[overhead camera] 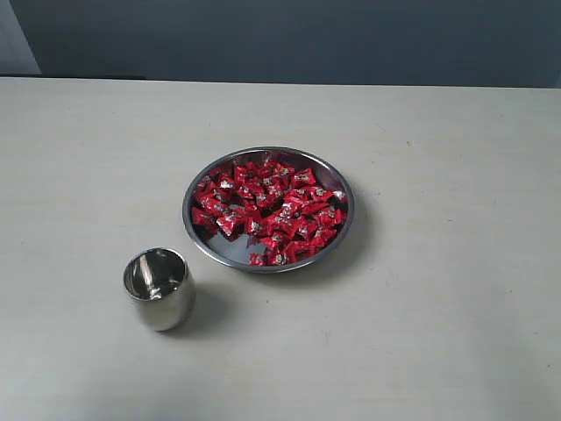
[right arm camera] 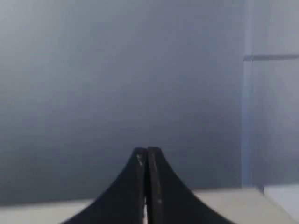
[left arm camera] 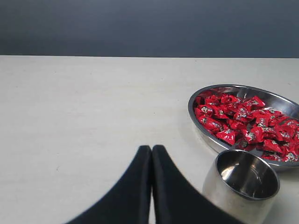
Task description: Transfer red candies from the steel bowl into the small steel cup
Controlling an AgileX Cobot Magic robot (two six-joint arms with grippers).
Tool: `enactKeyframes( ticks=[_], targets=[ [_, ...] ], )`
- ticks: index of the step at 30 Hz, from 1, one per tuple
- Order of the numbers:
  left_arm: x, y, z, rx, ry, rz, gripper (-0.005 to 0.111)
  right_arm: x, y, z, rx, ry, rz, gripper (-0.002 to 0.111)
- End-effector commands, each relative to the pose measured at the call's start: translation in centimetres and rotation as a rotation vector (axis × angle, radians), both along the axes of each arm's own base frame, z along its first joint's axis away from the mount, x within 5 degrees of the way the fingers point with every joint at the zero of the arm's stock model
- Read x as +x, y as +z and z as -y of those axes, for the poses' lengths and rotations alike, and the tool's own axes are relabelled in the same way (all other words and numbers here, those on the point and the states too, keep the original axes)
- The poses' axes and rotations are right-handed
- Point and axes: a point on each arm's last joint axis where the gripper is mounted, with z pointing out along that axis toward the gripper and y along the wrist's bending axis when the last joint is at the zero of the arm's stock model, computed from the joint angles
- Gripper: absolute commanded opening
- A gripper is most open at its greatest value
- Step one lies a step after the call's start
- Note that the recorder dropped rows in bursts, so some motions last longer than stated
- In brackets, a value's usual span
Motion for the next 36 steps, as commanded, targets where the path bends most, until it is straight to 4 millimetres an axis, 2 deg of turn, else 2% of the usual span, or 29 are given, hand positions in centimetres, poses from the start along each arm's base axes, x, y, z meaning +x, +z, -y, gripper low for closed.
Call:
enactKeyframes(
  ticks=[1, 4, 6, 14, 17, 20, 21, 24, 28, 31, 33, 36],
  targets=[
    [0.0, 0.0, 0.0, -0.004, 0.007, 0.013, 0.0, -1.2, 2.2, 0.8, 0.199, -0.013, 0.305, -0.001],
    [0.0, 0.0, 0.0, -0.004, 0.007, 0.013, 0.0, -1.1, 2.2, 0.8, 0.6, 0.168, 0.348, -0.001],
    [0.0, 0.0, 0.0, -0.004, 0.007, 0.013, 0.0, -0.9, 1.8, 0.5, 0.717, 0.224, 0.301, -0.001],
    [0.0, 0.0, 0.0, -0.004, 0.007, 0.013, 0.0, 0.3, -1.5, -0.4, 0.785, 0.19, -0.105, -0.001],
    [0.0, 0.0, 0.0, -0.004, 0.007, 0.013, 0.0, 0.3, -1.8, -0.5, 0.788, 0.186, -0.133, -0.001],
    [0.0, 0.0, 0.0, -0.004, 0.007, 0.013, 0.0, 0.2, -1.3, -0.4, 0.735, 0.185, -0.083, -0.001],
    [0.0, 0.0, 0.0, -0.004, 0.007, 0.013, 0.0, 0.1, -0.7, -0.4, 0.66, 0.18, -0.065, -0.001],
    [0.0, 0.0, 0.0, -0.004, 0.007, 0.013, 0.0, -0.4, 3.3, -0.5, 0.456, 0.158, -0.035, -0.001],
    [0.0, 0.0, 0.0, -0.004, 0.007, 0.013, 0.0, 1.2, 9.0, -0.3, 0.302, 0.096, -0.105, -0.001],
    [0.0, 0.0, 0.0, -0.004, 0.007, 0.013, 0.0, 4.3, 13.6, 0.0, 0.177, 0.05, -0.189, -0.001],
    [0.0, 0.0, 0.0, -0.004, 0.007, 0.013, 0.0, 7.7, 15.7, 0.0, 0.11, 0.037, -0.329, -0.001],
    [0.0, 0.0, 0.0, -0.004, 0.007, 0.013, 0.0, 13.8, 16.1, -1.1, 0.025, 0.108, -0.644, -0.001]
  ],
)
